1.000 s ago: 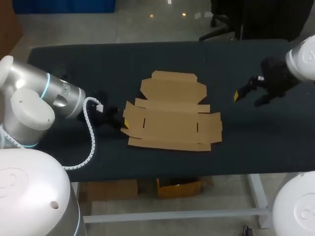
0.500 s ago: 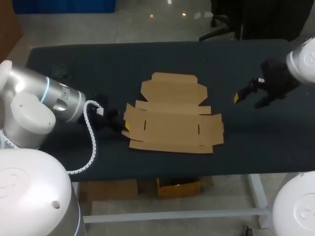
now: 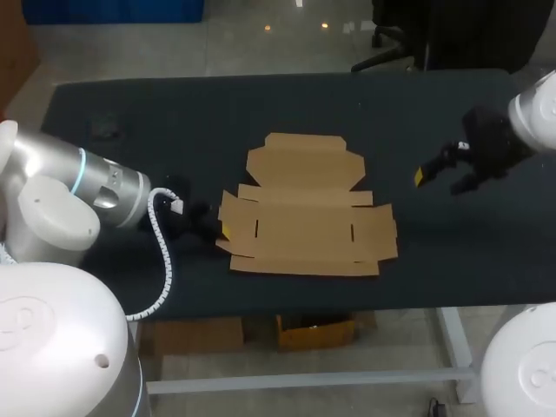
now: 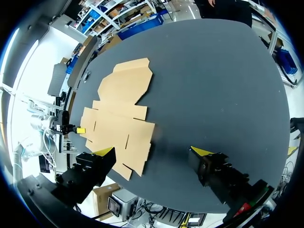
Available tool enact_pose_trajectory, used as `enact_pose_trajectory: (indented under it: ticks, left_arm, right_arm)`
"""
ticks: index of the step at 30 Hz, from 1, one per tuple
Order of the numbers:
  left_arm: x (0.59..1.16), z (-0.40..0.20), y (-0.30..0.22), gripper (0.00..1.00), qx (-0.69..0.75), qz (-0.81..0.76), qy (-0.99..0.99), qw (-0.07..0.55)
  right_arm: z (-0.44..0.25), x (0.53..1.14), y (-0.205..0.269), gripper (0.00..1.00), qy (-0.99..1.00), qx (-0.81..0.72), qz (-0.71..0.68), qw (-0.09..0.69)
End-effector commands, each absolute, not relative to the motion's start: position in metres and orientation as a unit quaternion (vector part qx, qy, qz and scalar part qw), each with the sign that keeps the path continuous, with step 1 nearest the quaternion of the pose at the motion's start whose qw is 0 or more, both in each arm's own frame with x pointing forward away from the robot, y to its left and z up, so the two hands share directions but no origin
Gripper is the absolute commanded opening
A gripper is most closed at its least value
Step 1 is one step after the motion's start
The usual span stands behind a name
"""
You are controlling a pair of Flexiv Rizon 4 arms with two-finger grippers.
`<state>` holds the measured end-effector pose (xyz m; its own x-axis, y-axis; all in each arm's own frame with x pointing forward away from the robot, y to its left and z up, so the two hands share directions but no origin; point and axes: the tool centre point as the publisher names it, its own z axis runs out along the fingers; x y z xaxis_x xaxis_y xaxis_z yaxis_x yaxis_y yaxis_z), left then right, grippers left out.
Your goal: Assemble the packaging by folding the flat box into shape, placing the metal phone stand inside, and closing the box properly
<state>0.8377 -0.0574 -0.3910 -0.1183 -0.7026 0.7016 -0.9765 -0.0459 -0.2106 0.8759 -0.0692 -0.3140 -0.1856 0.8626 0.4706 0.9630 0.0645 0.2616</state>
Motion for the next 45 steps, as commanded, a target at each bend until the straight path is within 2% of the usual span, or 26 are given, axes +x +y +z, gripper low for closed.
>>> enact_pose_trajectory:
  ticks: [1, 10, 11, 12, 13, 14, 45]
  left_arm:
    - [0.834, -0.391, -0.057, 0.00, 0.635, 0.348, -0.661, 0.196]
    - [0.833, -0.391, -0.055, 0.00, 0.637, 0.349, -0.659, 0.198]
    - [0.833, -0.391, -0.055, 0.22, 0.636, 0.349, -0.659, 0.198]
    - [0.833, -0.390, -0.054, 0.66, 0.636, 0.349, -0.659, 0.197]
    - [0.833, -0.390, -0.054, 0.97, 0.636, 0.348, -0.659, 0.197]
    - [0.834, -0.389, -0.054, 1.00, 0.637, 0.348, -0.659, 0.197]
    - [0.868, -0.317, 0.004, 1.00, 0.636, 0.246, -0.719, 0.134]
  right_arm:
    - [-0.313, 0.873, -0.070, 1.00, -0.724, -0.629, -0.265, 0.098]
    - [-0.312, 0.873, -0.068, 1.00, -0.725, -0.628, -0.266, 0.097]
    - [-0.312, 0.873, -0.068, 1.00, -0.725, -0.628, -0.266, 0.097]
    - [-0.312, 0.873, -0.067, 1.00, -0.725, -0.628, -0.266, 0.097]
    - [-0.312, 0.873, -0.067, 1.00, -0.725, -0.628, -0.266, 0.097]
    - [-0.312, 0.873, -0.067, 1.00, -0.725, -0.628, -0.266, 0.097]
    - [-0.307, 0.869, -0.071, 1.00, -0.711, -0.644, -0.266, 0.095]
